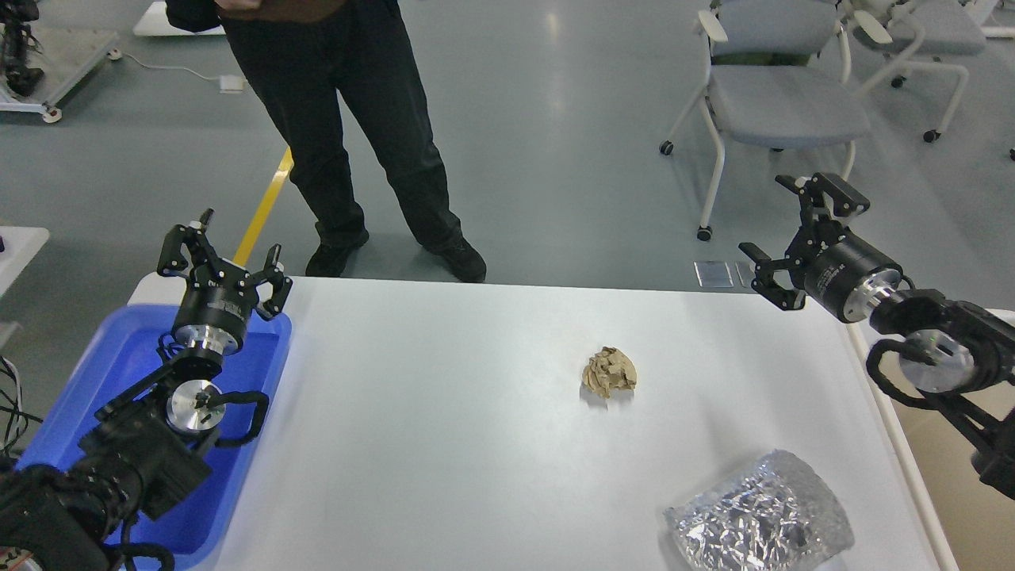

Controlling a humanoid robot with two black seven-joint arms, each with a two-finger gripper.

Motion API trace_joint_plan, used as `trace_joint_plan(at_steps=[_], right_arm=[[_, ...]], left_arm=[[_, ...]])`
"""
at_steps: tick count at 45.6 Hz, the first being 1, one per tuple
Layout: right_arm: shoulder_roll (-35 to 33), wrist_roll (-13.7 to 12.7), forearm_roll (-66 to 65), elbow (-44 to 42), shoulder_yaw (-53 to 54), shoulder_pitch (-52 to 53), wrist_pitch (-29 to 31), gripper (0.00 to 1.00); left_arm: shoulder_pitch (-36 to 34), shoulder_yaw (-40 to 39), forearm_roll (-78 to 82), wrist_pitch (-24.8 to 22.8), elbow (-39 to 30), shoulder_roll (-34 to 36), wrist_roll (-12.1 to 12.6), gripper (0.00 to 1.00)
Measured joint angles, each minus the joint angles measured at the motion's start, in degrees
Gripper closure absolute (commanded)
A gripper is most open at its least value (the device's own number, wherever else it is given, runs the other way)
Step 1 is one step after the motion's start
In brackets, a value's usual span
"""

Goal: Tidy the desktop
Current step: 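Move the right gripper down toward the crumpled silver foil wrapper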

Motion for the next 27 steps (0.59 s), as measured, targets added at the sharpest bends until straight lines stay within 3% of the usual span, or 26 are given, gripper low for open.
trace_joint_plan(at_steps=[13,19,27], right_arm=[[-11.7,1.4,-7.1,6.3,-16.2,4.1,-0.2,0.00],[-16.7,5.2,-10.4,7.3,-24.1,5.6,-0.2,0.00],[-22.5,12.7,-14.0,8.0,-34.4,6.9,-0.4,0.00]], left_arm=[[0.0,0.0,0.0,-0.1,0.0,0.0,0.0,0.00],[-0.1,0.1,0.0,-0.1,-0.1,0.0,0.0,0.00],[-0.1,0.1,0.0,-0.1,-0.1,0.0,0.1,0.00]])
